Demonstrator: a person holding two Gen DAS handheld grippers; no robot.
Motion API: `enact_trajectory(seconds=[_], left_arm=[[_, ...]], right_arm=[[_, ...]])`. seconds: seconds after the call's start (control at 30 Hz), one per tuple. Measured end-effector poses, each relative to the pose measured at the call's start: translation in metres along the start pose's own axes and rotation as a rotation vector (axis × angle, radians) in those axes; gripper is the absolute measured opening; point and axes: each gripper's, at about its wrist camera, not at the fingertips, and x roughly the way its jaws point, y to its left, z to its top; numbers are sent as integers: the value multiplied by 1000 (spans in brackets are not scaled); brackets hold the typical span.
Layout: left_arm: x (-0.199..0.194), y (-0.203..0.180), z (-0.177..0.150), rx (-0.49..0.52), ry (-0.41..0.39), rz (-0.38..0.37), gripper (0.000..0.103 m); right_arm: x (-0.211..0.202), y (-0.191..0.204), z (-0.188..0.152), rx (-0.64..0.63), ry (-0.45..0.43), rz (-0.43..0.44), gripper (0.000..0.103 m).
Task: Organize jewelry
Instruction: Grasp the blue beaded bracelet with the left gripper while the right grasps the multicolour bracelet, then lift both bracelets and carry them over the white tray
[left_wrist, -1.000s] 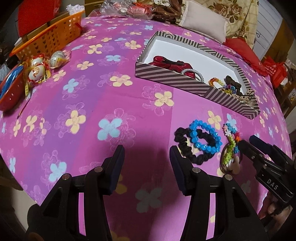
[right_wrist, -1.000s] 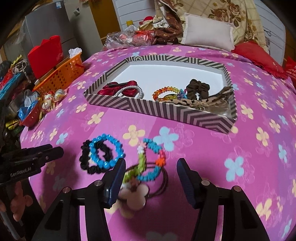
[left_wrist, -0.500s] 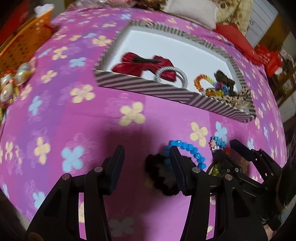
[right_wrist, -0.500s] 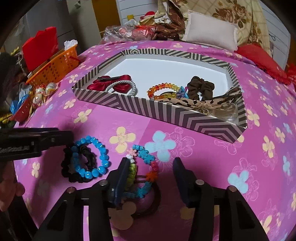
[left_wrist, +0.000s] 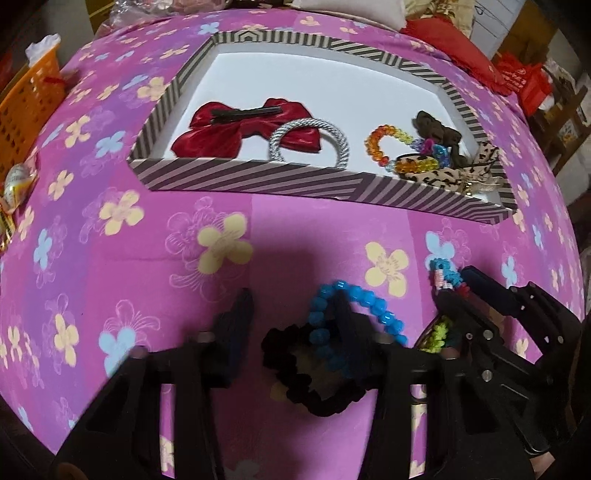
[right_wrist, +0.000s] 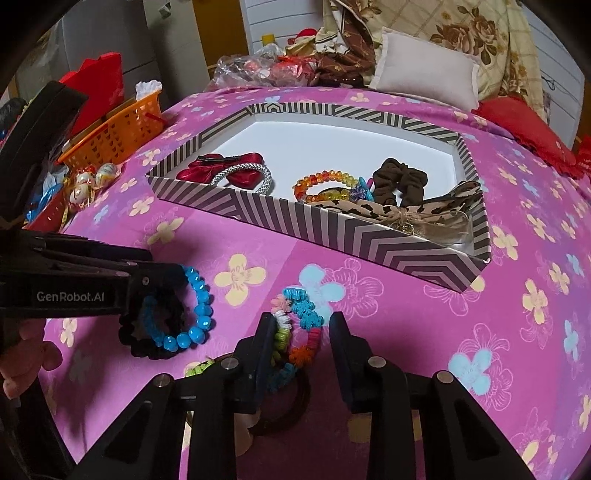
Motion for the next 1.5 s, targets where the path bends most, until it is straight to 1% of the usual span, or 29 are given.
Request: enact_trajectory(seconds=[0.03, 0.07, 0.1, 0.17, 0.3, 0.43, 0.63, 0.83, 1.03, 1.3, 1.5], left_arm=[[0, -1, 1, -3, 1, -8, 14], [1, 0, 1, -13, 9, -32, 9], [2, 1, 2, -24, 18, -49, 9], [-1, 3, 3, -44, 6, -67, 9], [-17, 8, 0, -78, -23, -112, 9], [-38, 11, -3, -80, -61, -115, 9], [-64, 9, -8, -80, -103, -128, 9], [-91, 5, -8, -74, -153, -125, 9], [-108, 3, -7, -68, -190, -107, 9], [-129, 3, -6, -76, -226, -136, 9], [-136, 1, -4, -77, -235, -130, 9]], right_arm=[[0, 0, 0, 2, -1, 8, 18], [-1, 0, 0, 5, -1, 17, 15], [-1, 1, 0, 8, -1, 26, 15], [-4, 2, -1, 7, -6, 33, 11], [-23, 8, -1, 4, -46, 61, 11], [-41, 16, 5, -9, -84, 73, 11], [-66, 18, 10, 8, -127, 103, 11], [-87, 20, 18, -2, -163, 96, 11], [-99, 22, 22, -9, -183, 91, 11], [-110, 21, 26, -12, -203, 83, 11], [-114, 20, 28, -14, -208, 80, 11]])
